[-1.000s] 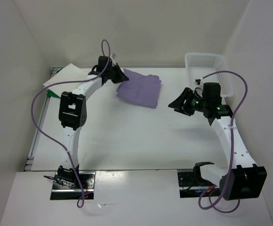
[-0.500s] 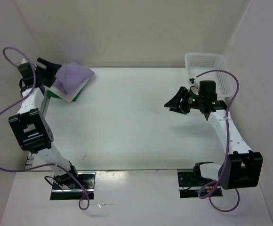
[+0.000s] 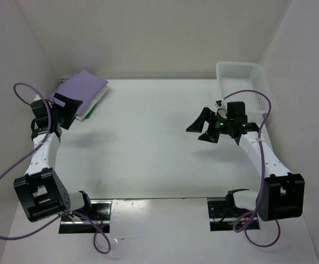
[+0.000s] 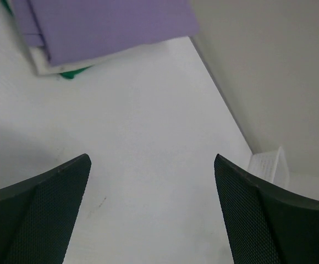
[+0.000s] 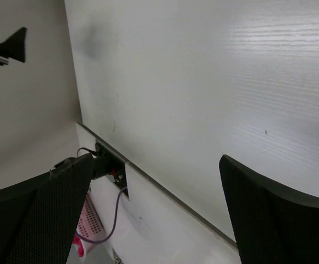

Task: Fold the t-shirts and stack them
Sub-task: Put the neatly folded tshirt into the corner of the board with the left arm

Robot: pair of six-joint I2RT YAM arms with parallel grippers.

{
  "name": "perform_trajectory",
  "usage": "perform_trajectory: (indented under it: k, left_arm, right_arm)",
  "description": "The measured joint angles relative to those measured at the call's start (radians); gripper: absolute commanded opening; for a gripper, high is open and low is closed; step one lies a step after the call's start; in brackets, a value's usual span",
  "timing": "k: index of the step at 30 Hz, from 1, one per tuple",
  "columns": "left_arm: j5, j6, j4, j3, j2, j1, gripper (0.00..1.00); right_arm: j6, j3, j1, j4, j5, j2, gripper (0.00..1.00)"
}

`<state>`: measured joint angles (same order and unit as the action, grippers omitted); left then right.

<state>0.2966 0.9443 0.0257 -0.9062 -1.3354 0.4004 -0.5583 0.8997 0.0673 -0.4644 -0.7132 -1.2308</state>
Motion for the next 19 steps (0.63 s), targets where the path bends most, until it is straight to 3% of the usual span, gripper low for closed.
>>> perform_trajectory:
  k: [4,10,19]
  left_arm:
    - [0.013,-0.058,0.015,0.015,0.092,-0.089,0.99]
    - [0.098,-0.128,0.122,0.113,0.095,-0.304,0.99]
    - [0.156,-0.14,0.174,0.178,0.318,-0.331,0.99]
  right_arm:
    - [-0.023,-0.013,0.083,0.017,0.052,-0.006,1.0]
    - [-0.085,-0.02,0.203,0.084,0.1,-0.058,1.0]
    - [-0.114,-0.02,0.232,0.107,0.152,-0.098,1.0]
